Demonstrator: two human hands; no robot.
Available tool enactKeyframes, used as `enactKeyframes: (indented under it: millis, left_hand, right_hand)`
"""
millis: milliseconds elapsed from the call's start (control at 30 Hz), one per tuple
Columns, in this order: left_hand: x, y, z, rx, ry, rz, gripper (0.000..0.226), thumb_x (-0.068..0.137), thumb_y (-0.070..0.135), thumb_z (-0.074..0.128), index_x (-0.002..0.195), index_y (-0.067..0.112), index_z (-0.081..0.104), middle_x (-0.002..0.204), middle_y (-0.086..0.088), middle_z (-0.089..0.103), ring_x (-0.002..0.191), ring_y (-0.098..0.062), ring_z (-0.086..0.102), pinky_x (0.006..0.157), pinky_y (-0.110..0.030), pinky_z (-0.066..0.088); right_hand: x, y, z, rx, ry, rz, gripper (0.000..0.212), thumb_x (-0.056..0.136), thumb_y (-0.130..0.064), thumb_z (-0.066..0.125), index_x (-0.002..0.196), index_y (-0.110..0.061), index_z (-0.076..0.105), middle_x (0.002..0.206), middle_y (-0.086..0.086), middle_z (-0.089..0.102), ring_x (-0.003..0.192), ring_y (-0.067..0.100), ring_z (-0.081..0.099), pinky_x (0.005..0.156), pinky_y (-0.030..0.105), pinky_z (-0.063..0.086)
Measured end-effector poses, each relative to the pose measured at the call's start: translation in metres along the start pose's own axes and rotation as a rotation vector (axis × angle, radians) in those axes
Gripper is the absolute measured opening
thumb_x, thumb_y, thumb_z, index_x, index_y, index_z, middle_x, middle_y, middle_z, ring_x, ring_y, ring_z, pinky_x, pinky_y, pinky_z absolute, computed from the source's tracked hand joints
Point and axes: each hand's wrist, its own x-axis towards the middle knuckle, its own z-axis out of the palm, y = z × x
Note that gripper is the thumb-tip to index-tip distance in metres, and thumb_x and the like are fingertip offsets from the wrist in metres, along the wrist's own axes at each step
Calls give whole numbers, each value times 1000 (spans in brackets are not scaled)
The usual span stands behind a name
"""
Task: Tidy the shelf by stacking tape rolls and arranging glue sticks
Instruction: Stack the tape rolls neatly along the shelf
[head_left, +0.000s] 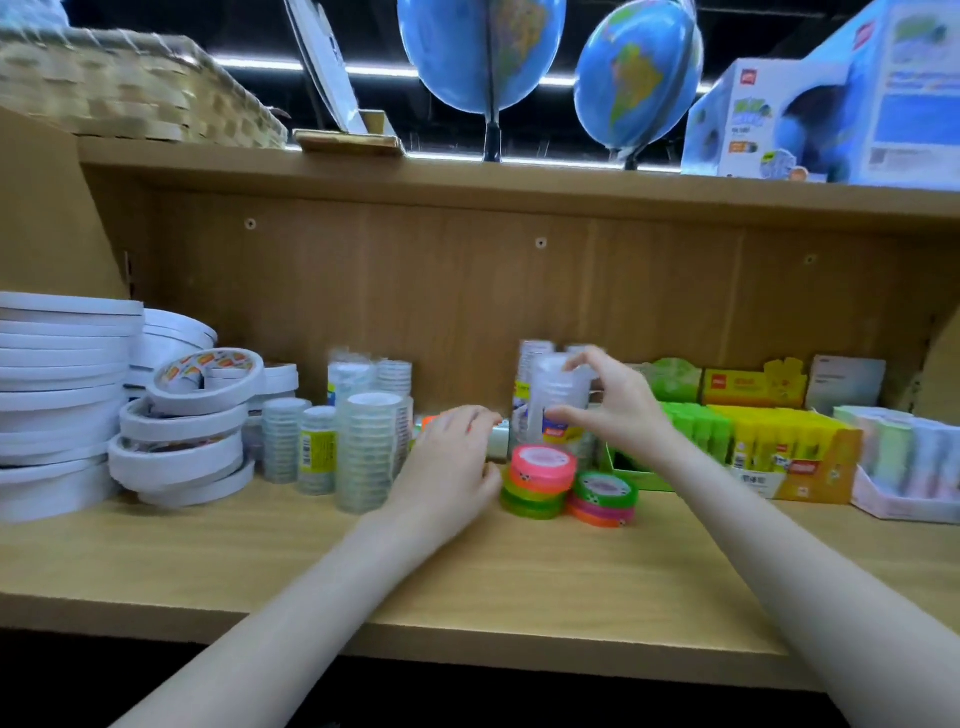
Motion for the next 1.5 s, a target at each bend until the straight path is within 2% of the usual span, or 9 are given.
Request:
enactKeyframes:
  millis: [100, 200, 300, 467, 667, 867, 1200, 1400, 1500]
  left_hand:
    - [-2, -7, 7, 87, -27, 47, 51, 70, 26, 34, 106, 3, 63, 110, -15, 62, 101, -33, 60, 91, -38, 46]
    - [-3, -8, 0, 30, -57, 4, 44, 81, 16, 46, 124, 5, 52, 129, -11, 50, 121, -27, 46, 106, -33, 31]
    - [-4, -16, -11, 21, 79, 62, 38, 79, 16, 43, 112, 7, 59, 117, -10, 57, 112, -24, 53, 101, -37, 39]
    - [-3, -39, -38, 109, 325, 14, 34, 77, 21, 39, 100, 12, 63, 106, -3, 61, 103, -17, 50, 95, -28, 25]
    - [-5, -63, -32, 127, 380, -85, 29, 81, 30, 40, 86, 16, 65, 92, 1, 64, 93, -20, 56, 89, -30, 28]
    - [-7, -67, -28, 84, 383, -103, 31, 84, 34, 36, 82, 17, 62, 85, 4, 60, 88, -17, 52, 83, -25, 26]
    - [-9, -67, -26, 19, 380, -115, 39, 84, 39, 31, 86, 16, 62, 89, 5, 58, 92, -14, 48, 82, -27, 25]
    - [-7, -67, -25, 18, 399, -110, 37, 84, 38, 31, 85, 16, 61, 87, 6, 57, 89, -15, 48, 80, -28, 26]
    - [-7, -66, -25, 12, 398, -109, 38, 85, 38, 31, 85, 15, 61, 87, 6, 56, 90, -15, 46, 80, -28, 26]
  right_hand:
    - [-4, 8, 5, -121, -108, -34, 40, 73, -25, 77, 104, -11, 55, 102, -1, 53, 92, 11, 44, 70, 21, 27]
    - [-9, 14, -1, -95, -205, 110, 41, 74, -32, 76, 105, -15, 54, 101, -1, 53, 85, 14, 45, 63, 24, 31]
    - [-3, 10, -13, -189, -353, 172, 46, 76, -35, 73, 113, -15, 55, 116, 4, 53, 95, 17, 48, 71, 24, 35]
    - [23, -29, -19, -230, -200, -40, 31, 80, -34, 70, 103, -16, 61, 116, 4, 53, 110, 17, 49, 92, 27, 36]
    - [58, -45, 60, -513, -688, -130, 54, 82, -17, 67, 131, -15, 42, 127, 10, 53, 112, 25, 52, 85, 31, 45]
    - [75, -35, 92, -507, -778, -133, 64, 82, -12, 63, 136, -24, 30, 126, 11, 54, 109, 26, 54, 88, 35, 46]
    - [71, -53, 39, -96, -402, -63, 77, 78, -10, 69, 140, -25, 26, 102, 8, 57, 93, 19, 53, 77, 26, 41]
    - [62, -42, 9, 761, -62, 231, 84, 82, -2, 65, 144, -34, 17, 111, 12, 56, 100, 23, 61, 79, 33, 53]
    - [56, -37, 2, 865, -94, 222, 89, 81, 2, 64, 141, -43, 16, 122, 8, 49, 108, 23, 59, 73, 30, 55]
